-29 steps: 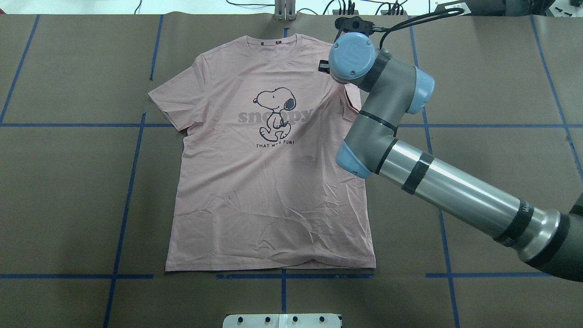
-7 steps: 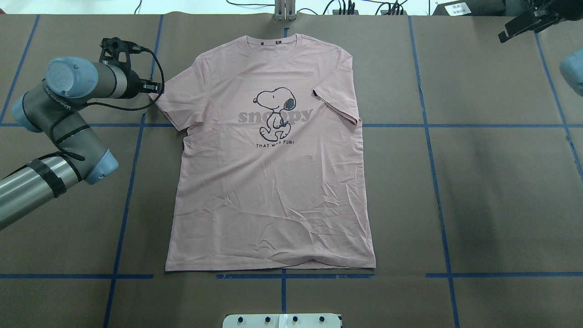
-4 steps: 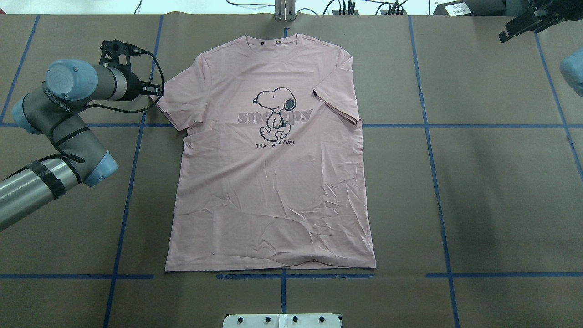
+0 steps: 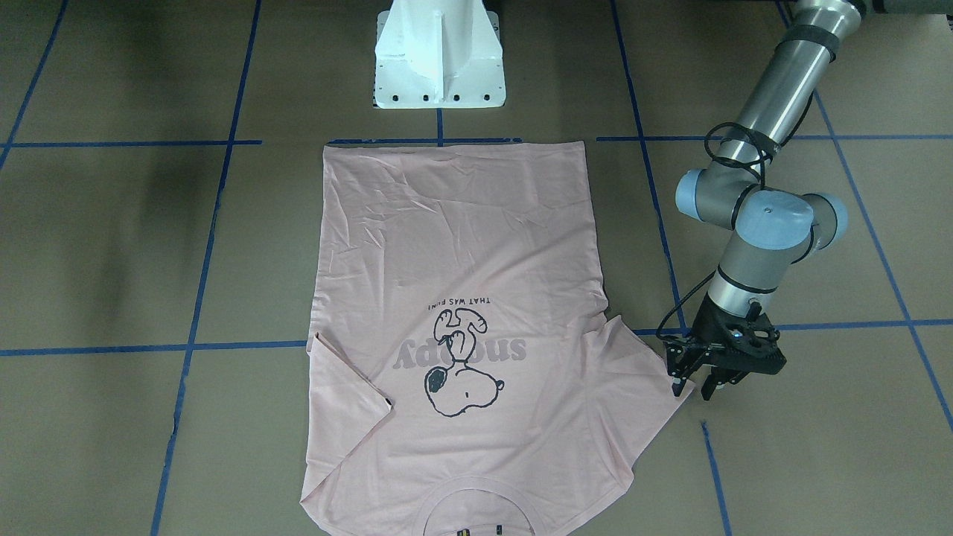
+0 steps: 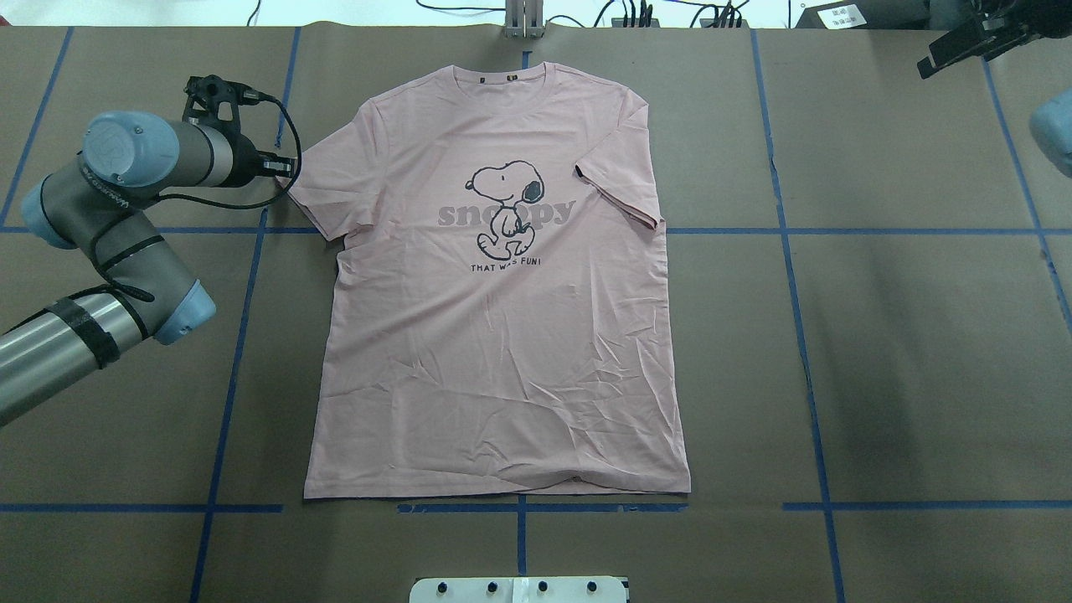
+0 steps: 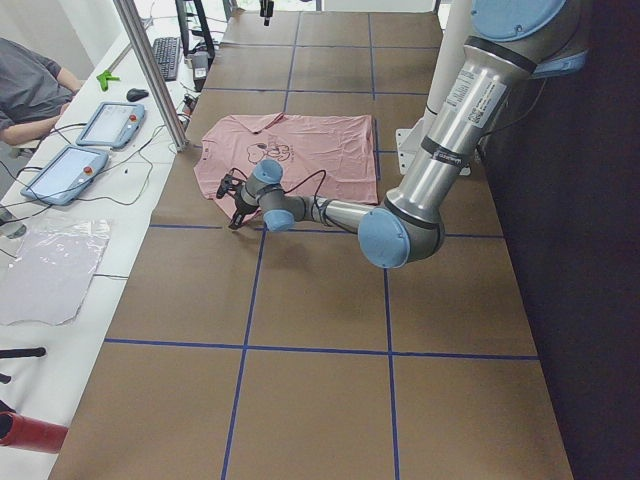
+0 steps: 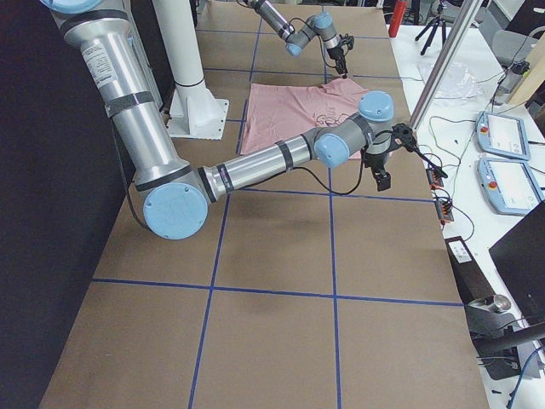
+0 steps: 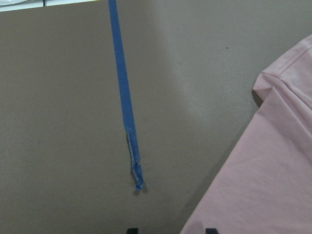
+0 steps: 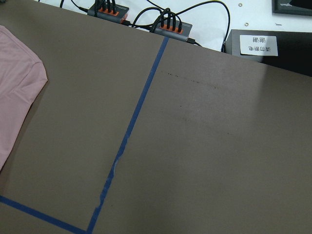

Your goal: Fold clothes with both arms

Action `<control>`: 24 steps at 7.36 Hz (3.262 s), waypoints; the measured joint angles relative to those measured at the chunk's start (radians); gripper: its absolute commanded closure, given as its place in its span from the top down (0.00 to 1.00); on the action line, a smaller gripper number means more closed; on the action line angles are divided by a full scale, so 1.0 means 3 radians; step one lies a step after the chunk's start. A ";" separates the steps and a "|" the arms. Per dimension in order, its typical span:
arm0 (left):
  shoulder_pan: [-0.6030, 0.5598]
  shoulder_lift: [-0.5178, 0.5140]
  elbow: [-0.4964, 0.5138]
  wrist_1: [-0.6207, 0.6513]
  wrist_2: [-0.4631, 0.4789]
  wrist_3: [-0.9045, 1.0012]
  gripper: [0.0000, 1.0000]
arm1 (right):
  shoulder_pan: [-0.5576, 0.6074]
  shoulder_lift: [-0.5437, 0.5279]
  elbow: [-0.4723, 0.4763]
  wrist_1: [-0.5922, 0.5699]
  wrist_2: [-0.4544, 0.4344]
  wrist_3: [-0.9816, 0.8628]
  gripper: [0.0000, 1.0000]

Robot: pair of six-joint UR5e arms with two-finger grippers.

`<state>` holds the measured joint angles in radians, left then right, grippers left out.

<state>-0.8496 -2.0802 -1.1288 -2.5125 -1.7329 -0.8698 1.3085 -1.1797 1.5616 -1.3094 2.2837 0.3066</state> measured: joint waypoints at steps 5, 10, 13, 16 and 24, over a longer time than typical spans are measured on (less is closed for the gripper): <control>0.0018 0.0024 -0.0132 -0.0014 -0.0070 0.0050 0.00 | 0.0000 0.0004 -0.0003 -0.0002 -0.0009 0.0007 1.00; 0.0051 -0.0422 -0.0711 0.1353 -0.0277 -0.0153 0.00 | -0.0003 0.0010 -0.0010 -0.0002 -0.0009 0.0073 1.00; 0.0202 -0.1140 -0.0109 0.1719 -0.0093 -0.0509 0.00 | -0.0005 0.0014 -0.0022 -0.0002 -0.0009 0.0082 1.00; 0.0249 -0.1270 0.0109 0.1677 -0.0019 -0.0400 1.00 | -0.0011 0.0017 -0.0016 0.0000 -0.0009 0.0124 1.00; 0.0593 0.0167 -0.2124 0.1610 -0.0244 -0.0396 1.00 | -0.1660 -0.0580 0.1567 -0.0042 -0.1130 0.2599 1.00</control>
<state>-0.6716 -2.0300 -1.7659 -2.0293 -1.8061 -0.9885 0.8104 -1.3537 2.0316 -1.3221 1.9447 1.0862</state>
